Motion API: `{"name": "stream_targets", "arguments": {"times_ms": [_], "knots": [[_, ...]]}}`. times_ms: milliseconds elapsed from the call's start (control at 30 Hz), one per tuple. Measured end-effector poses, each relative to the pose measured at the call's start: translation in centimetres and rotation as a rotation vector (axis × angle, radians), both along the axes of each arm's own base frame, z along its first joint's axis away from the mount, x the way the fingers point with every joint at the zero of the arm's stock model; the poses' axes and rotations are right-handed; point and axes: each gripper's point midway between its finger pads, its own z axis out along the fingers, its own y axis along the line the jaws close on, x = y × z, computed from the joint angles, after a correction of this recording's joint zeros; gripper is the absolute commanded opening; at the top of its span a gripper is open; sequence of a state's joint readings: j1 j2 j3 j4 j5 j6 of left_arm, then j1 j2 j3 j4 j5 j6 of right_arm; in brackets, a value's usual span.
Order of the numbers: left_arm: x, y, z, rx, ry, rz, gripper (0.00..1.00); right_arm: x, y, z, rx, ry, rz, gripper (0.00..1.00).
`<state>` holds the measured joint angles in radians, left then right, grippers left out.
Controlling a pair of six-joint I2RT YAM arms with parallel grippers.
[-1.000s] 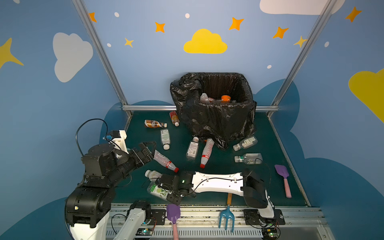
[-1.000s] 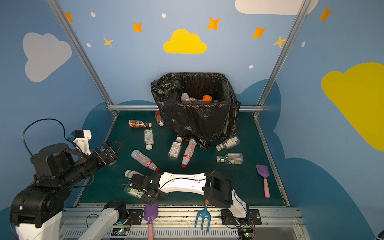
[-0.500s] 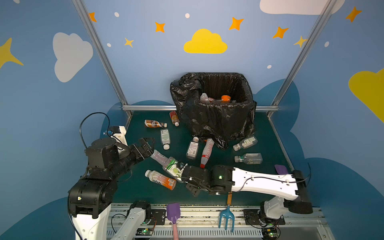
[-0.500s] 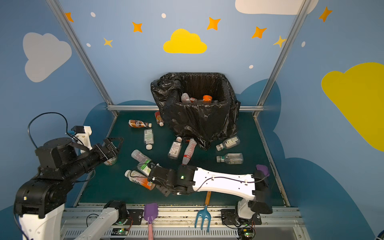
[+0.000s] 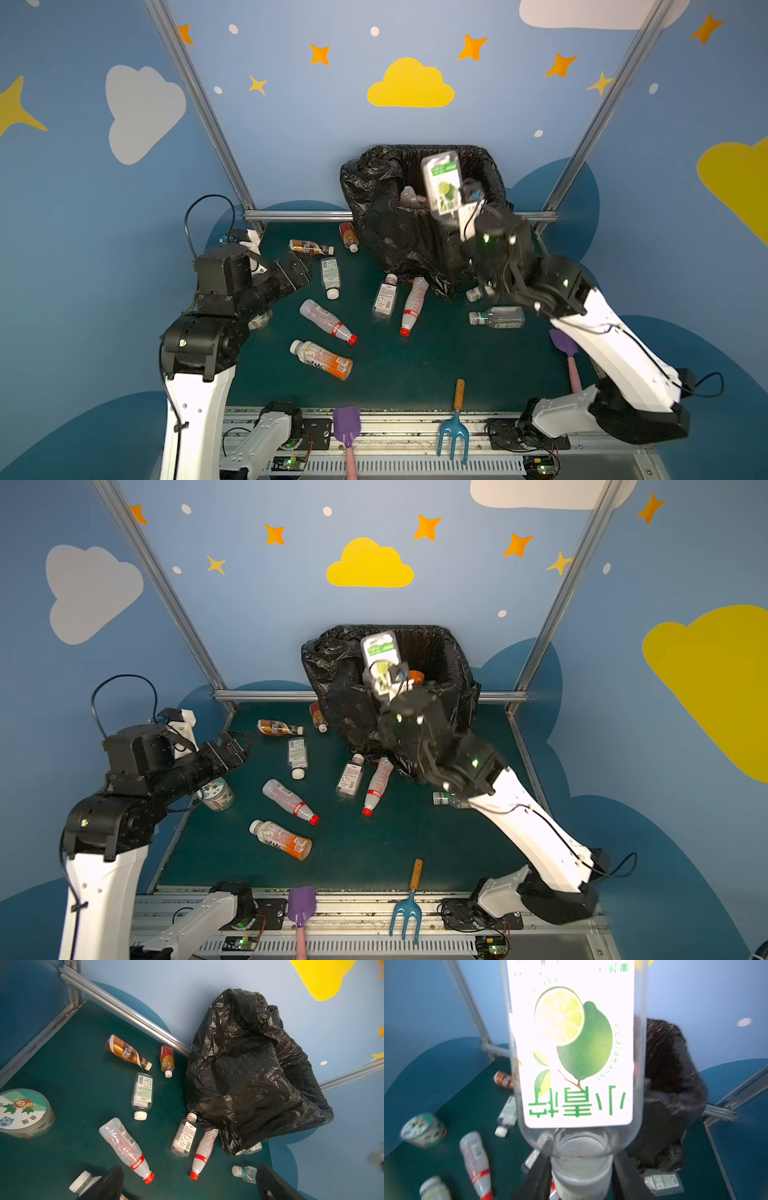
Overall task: Throw the plastic bottles in the bin
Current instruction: 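Carry the lime-label bottle with the right gripper over the bin and release it, then withdraw the right gripper while the left lowers to the white-cap orange bottle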
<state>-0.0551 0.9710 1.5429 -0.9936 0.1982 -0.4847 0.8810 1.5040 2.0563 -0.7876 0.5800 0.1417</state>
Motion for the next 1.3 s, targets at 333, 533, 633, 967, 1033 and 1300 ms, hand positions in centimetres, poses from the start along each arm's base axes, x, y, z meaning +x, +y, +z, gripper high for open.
{"name": "stream_targets", "arguments": {"times_ms": [333,533,633,967,1033,1300], "knots": [[1.3,-1.0,-1.6,-0.04,0.074,-0.039,1.0,12.5,-2.1,-3.6,-0.022,0.172,-0.104,0.89],[-0.8,-1.0,-5.4,-0.038,0.18,-0.043,1.0,2.5,-6.7,-3.4,0.079,0.206,-0.034,0.87],[-2.4,-1.3,-9.9,-0.054,0.312,-0.055,1.0,-2.8,-9.0,0.2,0.205,0.102,0.026,0.8],[-9.9,-1.7,-20.8,-0.144,0.642,0.008,0.94,-7.1,-2.6,-20.3,0.052,0.599,0.248,0.72],[-11.0,-1.8,-22.1,-0.16,0.683,0.026,0.94,-8.2,-1.2,-24.5,-0.029,0.722,0.282,0.72],[-12.5,-1.8,-27.7,-0.184,0.84,0.134,0.91,-10.0,3.4,-29.1,-0.138,0.892,0.439,0.72]]}}
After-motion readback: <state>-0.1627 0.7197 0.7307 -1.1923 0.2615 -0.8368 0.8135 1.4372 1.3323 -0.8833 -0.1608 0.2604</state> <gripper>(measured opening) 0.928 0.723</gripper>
